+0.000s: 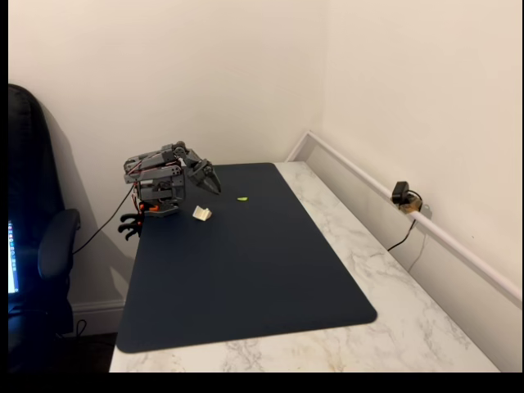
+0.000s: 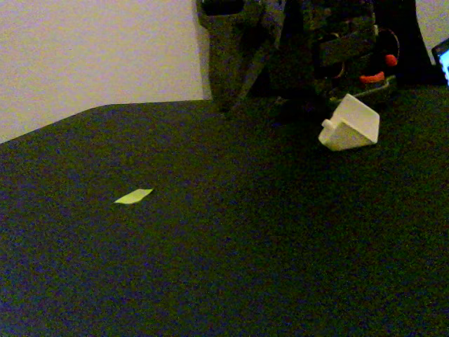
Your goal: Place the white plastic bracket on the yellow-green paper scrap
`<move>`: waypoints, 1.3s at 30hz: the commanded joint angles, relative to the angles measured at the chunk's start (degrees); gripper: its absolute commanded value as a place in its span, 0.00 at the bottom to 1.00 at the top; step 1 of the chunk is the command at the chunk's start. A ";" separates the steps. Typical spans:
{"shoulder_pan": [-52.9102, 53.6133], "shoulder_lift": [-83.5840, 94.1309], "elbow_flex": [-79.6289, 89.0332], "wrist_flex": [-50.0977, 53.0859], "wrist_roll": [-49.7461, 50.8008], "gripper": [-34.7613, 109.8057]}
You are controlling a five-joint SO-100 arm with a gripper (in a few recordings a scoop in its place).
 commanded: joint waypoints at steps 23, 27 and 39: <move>-1.58 1.85 -0.18 -8.88 5.45 0.24; -1.85 1.85 -8.61 -1.58 6.06 0.24; -9.05 -51.42 -54.76 18.98 4.22 0.24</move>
